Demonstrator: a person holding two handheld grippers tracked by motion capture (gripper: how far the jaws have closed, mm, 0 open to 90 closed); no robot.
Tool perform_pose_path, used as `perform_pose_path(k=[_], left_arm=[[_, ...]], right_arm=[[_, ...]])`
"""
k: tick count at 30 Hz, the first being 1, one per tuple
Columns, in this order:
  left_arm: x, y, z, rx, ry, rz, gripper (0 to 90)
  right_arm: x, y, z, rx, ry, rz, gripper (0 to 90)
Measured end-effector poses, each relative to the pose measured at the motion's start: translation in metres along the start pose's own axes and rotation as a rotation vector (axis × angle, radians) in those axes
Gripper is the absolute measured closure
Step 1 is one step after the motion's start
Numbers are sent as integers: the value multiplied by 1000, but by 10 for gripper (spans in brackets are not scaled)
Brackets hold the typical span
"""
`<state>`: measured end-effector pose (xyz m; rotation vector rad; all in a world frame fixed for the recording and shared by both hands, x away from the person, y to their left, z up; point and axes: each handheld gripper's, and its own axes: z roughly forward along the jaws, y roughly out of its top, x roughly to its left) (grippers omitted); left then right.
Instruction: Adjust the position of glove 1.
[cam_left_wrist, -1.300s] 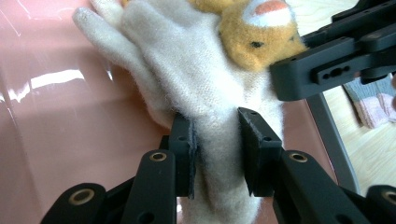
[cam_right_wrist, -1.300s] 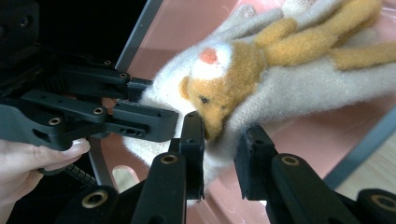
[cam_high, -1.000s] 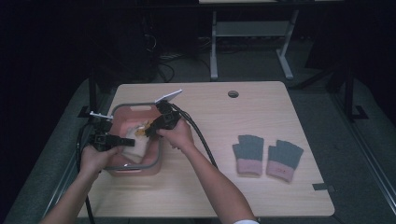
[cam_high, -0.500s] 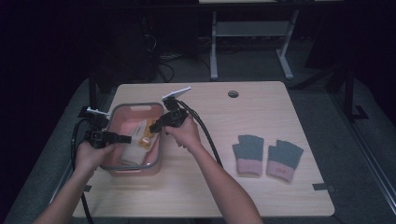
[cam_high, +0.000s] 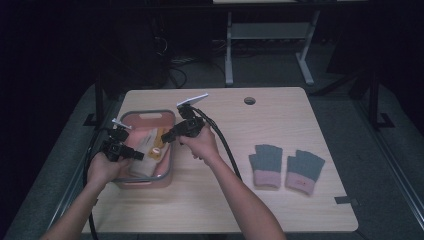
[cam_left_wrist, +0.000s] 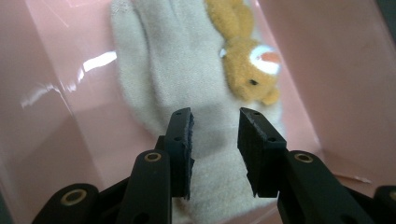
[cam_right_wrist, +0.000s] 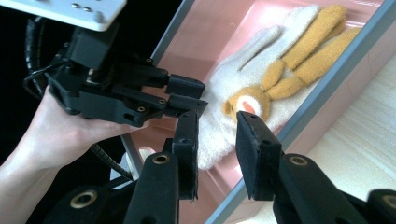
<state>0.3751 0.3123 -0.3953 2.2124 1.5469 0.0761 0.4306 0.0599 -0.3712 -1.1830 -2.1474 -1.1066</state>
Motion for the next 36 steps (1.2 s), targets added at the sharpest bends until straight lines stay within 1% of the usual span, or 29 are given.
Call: perform_pose_path(k=[2, 5, 8, 11, 13, 18, 23, 26, 28, 30, 32, 36], left_arm=[[-1, 0, 2, 7, 9, 9, 650], [0, -1, 1, -3, 4, 10, 642], [1, -1, -5, -33, -11, -3, 638], [1, 0, -12, -53, -20, 5, 634], [0, 1, -16, -72, -33, 2, 633], [-5, 5, -25, -119, -46, 9, 614], [-12, 9, -29, -148, -61, 8, 582], [-15, 11, -32, -160, -71, 7, 576], [-17, 12, -33, -165, -86, 6, 575], [-19, 13, -34, -171, -82, 8, 575], [-21, 14, -36, -181, -89, 6, 573], [-25, 15, -39, -190, -96, 15, 567]], right_arm=[[0, 0, -2, -1, 5, 0, 694], [1, -1, -5, -8, 7, -3, 694], [-1, -2, -9, -14, 8, -2, 690], [-2, -3, -13, -20, 5, -2, 687], [-4, -4, -16, -27, 3, -3, 687], [-6, -7, -27, -42, 0, -1, 683], [-9, -10, -39, -57, -7, -2, 679], [-13, -13, -47, -65, -12, -3, 674], [-16, -16, -52, -71, -10, 6, 671], [-19, -19, -56, -78, -8, 10, 671], [-23, -22, -60, -84, -11, 15, 668], [-27, -27, -68, -94, -8, 24, 663]])
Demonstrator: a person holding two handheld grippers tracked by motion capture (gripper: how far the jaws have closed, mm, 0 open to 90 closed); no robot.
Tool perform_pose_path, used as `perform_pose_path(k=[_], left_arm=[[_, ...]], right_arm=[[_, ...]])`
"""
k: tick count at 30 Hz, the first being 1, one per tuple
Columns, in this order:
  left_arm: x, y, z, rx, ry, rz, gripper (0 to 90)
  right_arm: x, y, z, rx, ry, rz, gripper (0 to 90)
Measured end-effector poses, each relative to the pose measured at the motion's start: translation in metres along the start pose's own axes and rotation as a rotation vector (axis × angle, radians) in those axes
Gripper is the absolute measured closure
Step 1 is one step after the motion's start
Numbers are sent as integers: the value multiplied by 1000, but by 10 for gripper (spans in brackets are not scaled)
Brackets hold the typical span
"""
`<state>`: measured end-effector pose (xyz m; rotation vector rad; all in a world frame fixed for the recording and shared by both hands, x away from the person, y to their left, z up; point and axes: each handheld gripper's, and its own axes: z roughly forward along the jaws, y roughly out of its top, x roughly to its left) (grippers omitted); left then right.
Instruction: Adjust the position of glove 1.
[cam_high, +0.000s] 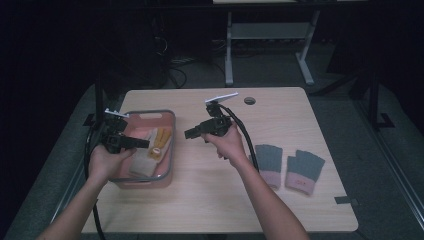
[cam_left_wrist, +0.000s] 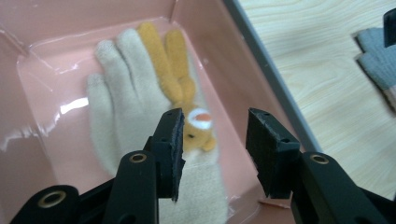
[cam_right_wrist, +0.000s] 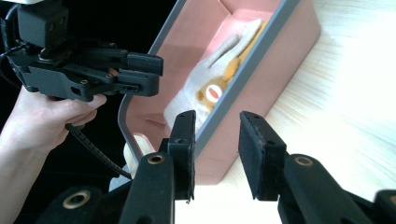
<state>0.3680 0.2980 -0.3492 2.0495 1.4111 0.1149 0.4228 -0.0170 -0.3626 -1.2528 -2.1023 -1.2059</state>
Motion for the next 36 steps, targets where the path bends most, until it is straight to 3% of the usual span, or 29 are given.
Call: perform_pose_path(k=[16, 36], left_arm=[[-32, 13, 2, -27, -42, 56, 538], [-76, 22, 21, -43, -94, 134, 482]], right_arm=[[-14, -15, -34, -27, -21, 10, 632], [-32, -45, -87, -57, -73, 34, 597]])
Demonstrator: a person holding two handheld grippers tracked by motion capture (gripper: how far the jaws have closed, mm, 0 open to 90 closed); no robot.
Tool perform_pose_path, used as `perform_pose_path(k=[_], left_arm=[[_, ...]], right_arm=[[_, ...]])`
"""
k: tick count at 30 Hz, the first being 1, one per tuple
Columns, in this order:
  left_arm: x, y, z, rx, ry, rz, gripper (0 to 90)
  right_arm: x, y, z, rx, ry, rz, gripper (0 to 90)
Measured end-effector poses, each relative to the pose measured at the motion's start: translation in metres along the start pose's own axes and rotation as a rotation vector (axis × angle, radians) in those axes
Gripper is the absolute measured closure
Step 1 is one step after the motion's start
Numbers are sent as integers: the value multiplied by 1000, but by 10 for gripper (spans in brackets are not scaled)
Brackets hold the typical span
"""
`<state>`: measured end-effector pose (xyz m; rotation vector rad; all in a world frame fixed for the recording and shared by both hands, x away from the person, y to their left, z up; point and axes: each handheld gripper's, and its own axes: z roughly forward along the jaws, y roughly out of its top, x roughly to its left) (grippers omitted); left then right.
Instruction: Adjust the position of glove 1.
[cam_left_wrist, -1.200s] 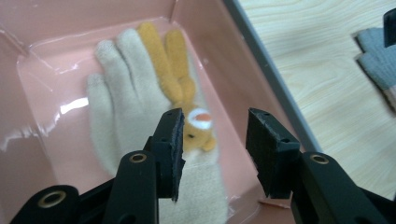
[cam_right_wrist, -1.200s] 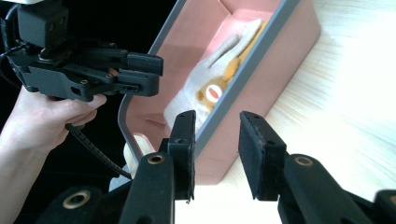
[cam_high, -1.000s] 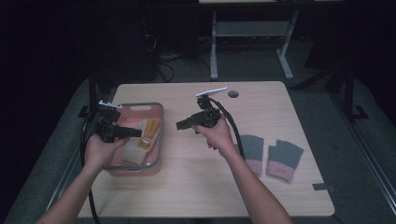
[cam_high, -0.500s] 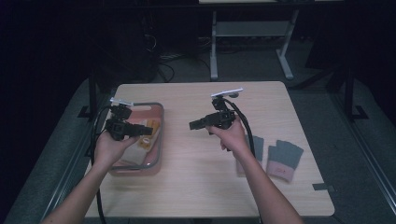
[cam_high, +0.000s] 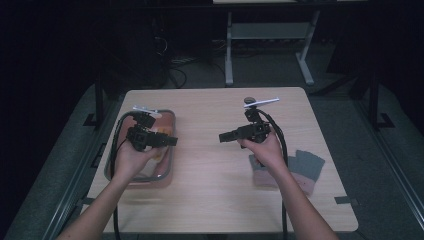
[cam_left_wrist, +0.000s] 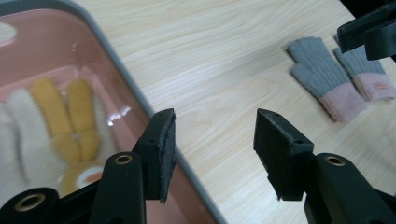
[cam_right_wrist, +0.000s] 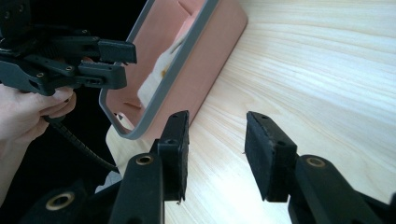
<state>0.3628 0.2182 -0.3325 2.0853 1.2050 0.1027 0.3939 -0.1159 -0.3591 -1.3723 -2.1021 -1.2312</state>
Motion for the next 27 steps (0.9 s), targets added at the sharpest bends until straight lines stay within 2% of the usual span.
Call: perform_pose_path(k=[8, 11, 15, 20, 27], left_arm=[[-15, 3, 10, -20, -33, 13, 448], [-26, 5, 15, -25, -50, 30, 436], [-33, 6, 19, -31, -57, 36, 425], [-48, 8, 31, -27, -77, 54, 411], [-59, 10, 42, -21, -88, 67, 397]], right_arm=[[-10, -13, -11, -16, -3, 22, 585], [-13, -18, -14, -17, -8, 21, 579], [-17, -26, -21, -21, -20, 18, 568], [-25, -35, -29, -32, -35, 24, 560], [-34, -44, -38, -40, -49, 38, 558]])
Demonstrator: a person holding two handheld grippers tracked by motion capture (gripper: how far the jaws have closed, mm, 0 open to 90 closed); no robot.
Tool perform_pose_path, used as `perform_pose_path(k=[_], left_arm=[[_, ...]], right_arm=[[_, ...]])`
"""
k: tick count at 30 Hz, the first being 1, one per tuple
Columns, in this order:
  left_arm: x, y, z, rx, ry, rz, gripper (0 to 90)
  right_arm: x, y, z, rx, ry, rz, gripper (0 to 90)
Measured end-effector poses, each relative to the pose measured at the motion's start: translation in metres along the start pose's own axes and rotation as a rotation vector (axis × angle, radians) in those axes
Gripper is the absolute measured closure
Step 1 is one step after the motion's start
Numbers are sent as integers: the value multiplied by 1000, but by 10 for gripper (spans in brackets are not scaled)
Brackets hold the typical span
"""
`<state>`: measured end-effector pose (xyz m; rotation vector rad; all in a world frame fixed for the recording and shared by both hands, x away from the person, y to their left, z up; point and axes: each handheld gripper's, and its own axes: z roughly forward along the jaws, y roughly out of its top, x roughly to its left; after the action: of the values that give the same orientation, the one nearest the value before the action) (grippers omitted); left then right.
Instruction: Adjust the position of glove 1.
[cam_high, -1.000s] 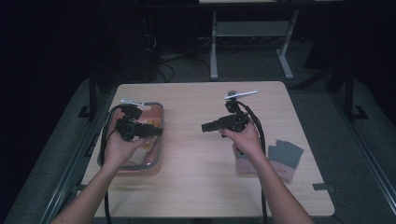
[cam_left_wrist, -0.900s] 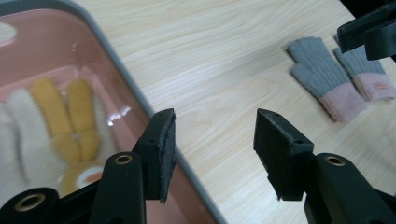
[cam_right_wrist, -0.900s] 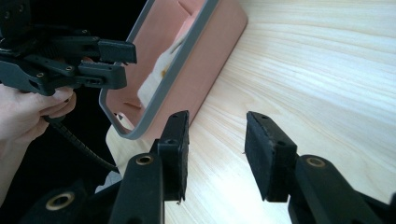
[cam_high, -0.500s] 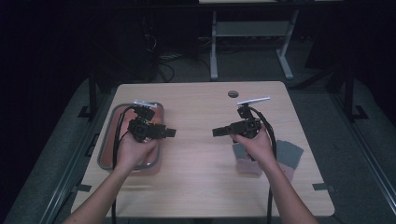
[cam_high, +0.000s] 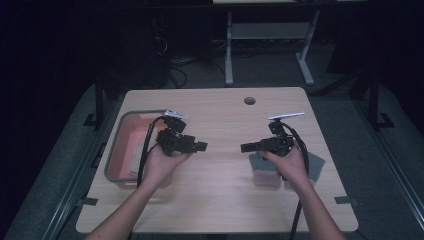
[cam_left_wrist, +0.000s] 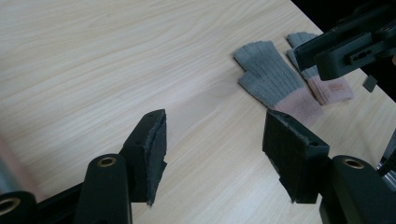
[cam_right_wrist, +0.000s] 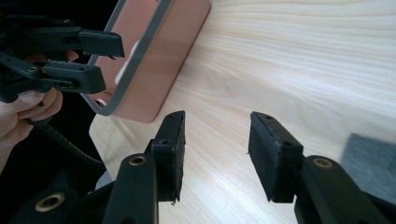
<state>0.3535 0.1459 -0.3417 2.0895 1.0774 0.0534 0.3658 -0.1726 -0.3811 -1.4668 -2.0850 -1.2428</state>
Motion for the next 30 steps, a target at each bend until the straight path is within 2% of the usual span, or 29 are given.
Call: perform_pose_path(k=[4, 5, 7, 10, 11, 14, 24, 29, 30], left_arm=[[-7, 0, 8, 2, -14, 10, 393], [-9, 0, 11, 5, -20, 15, 392], [-12, 1, 15, 0, -28, 9, 390], [-19, 1, 23, 8, -44, 17, 383], [-22, 1, 27, 18, -51, 31, 380], [-26, 1, 31, 16, -59, 30, 377], [-44, 2, 51, 23, -96, 57, 346], [-51, 2, 59, 23, -116, 63, 329], [-52, 2, 60, 23, -119, 60, 329]], right_arm=[[-7, -7, -6, 0, -12, 4, 554], [-10, -10, -8, -2, -30, 4, 550], [-11, -12, -9, -1, -36, 3, 548], [-16, -18, -14, -1, -50, 4, 541], [-19, -21, -17, 2, -65, 0, 534], [-21, -24, -20, 6, -75, -1, 527], [-40, -41, -44, -26, -129, 7, 514], [-49, -50, -52, -31, -172, 21, 509], [-51, -51, -54, -32, -187, 10, 504]])
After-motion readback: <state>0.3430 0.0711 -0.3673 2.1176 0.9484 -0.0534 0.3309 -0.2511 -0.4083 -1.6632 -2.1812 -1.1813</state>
